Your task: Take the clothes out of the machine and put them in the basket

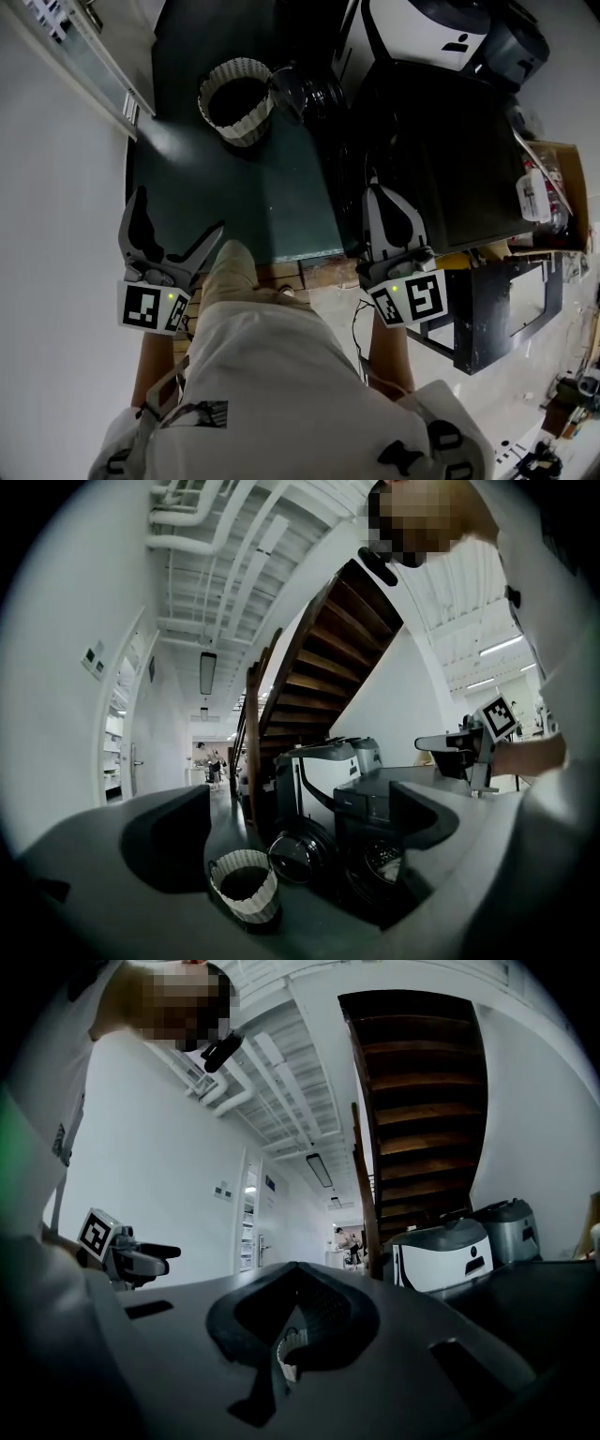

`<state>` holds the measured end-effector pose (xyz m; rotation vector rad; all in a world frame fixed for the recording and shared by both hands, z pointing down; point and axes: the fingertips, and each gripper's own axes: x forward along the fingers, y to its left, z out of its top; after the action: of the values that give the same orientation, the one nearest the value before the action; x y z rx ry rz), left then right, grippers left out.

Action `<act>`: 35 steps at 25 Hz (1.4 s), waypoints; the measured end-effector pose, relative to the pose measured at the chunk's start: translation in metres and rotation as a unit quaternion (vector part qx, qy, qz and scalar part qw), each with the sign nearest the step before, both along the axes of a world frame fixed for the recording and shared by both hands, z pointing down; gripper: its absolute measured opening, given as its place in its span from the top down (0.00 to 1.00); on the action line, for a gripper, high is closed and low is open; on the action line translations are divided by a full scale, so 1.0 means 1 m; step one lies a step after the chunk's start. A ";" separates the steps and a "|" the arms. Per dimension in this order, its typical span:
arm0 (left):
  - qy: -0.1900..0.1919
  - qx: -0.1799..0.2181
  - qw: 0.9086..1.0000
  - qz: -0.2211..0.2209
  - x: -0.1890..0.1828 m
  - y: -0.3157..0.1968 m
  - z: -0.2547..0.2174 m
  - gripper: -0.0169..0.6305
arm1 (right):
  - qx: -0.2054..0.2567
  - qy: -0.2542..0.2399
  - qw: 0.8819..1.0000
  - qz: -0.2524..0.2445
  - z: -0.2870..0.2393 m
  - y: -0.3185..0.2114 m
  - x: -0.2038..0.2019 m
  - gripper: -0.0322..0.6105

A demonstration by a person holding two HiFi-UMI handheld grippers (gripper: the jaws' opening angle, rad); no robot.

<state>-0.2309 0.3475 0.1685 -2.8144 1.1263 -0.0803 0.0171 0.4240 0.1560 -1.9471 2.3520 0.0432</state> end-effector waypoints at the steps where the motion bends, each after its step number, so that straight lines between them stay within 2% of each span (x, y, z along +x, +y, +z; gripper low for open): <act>1: -0.002 -0.002 1.000 0.012 0.009 -0.007 0.002 0.09 | -0.004 0.004 1.000 0.007 0.002 -0.003 0.004 0.93; 5: -0.003 -0.007 0.998 0.067 0.059 -0.039 0.011 0.09 | -0.017 0.012 0.999 0.030 0.009 -0.022 0.023 0.93; 10: -0.005 -0.018 0.989 0.149 0.124 -0.099 0.033 0.09 | -0.052 0.010 0.995 0.083 0.031 -0.070 0.054 0.93; 13: -0.026 -0.038 0.980 0.196 0.148 -0.162 0.064 0.09 | -0.065 0.010 0.990 0.123 0.048 -0.125 0.069 0.93; 16: -0.056 -0.066 0.964 0.250 0.175 -0.239 0.099 0.09 | -0.082 0.017 0.982 0.170 0.066 -0.199 0.087 0.93; 18: -0.068 -0.098 0.947 0.299 0.198 -0.286 0.114 0.09 | -0.106 0.013 0.973 0.205 0.072 -0.245 0.100 0.93; 20: -0.071 -0.128 0.921 0.361 0.227 -0.319 0.114 0.09 | -0.127 -0.016 0.961 0.245 0.070 -0.279 0.110 0.93; 22: -0.074 -0.132 0.893 0.423 0.256 -0.337 0.101 0.09 | -0.137 -0.042 0.949 0.280 0.058 -0.299 0.115 0.93; 24: -0.072 -0.128 0.872 0.467 0.282 -0.345 0.084 0.09 | -0.144 -0.043 0.938 0.312 0.044 -0.307 0.120 0.93; 27: -0.079 -0.130 0.843 0.516 0.312 -0.337 0.068 0.09 | -0.152 -0.031 0.916 0.369 0.025 -0.291 0.130 0.93; 32: -0.100 -0.112 0.769 0.621 0.348 -0.275 0.052 0.09 | -0.147 -0.013 0.862 0.485 0.013 -0.218 0.144 0.93; 35: -0.128 -0.105 0.745 0.646 0.357 -0.241 0.051 0.09 | -0.144 -0.020 0.838 0.525 0.023 -0.175 0.147 0.93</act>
<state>0.1266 0.1061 0.2193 -2.9152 -1.0398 -0.4439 0.1645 0.2493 0.1793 -3.0604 1.0096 -0.2864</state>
